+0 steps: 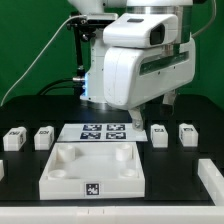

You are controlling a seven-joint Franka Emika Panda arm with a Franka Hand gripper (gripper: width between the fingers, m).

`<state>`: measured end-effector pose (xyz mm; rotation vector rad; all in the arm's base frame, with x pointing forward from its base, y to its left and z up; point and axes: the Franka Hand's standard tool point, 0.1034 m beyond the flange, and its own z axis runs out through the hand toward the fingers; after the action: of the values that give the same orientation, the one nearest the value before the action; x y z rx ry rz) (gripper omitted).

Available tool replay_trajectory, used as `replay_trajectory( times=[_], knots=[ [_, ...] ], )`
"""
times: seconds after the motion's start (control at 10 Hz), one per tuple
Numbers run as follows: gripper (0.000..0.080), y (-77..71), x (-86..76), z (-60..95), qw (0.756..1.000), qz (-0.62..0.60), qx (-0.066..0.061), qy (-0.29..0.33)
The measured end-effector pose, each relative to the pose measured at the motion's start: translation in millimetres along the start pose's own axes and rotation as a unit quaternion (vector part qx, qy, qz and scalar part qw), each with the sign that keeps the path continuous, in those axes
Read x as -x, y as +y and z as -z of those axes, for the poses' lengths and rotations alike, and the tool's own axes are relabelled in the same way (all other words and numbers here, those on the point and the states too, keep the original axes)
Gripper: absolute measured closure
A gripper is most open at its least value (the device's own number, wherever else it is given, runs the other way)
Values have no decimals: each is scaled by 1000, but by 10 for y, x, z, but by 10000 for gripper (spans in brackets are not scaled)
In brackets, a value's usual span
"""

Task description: Assemble one leg

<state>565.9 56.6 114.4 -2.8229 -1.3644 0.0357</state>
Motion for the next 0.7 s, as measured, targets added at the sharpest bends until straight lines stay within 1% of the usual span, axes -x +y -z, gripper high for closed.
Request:
replay_trajectory(
  times=[0.7],
  knots=[
    [150,-1,1,-4,1000,0,0,0]
  ],
)
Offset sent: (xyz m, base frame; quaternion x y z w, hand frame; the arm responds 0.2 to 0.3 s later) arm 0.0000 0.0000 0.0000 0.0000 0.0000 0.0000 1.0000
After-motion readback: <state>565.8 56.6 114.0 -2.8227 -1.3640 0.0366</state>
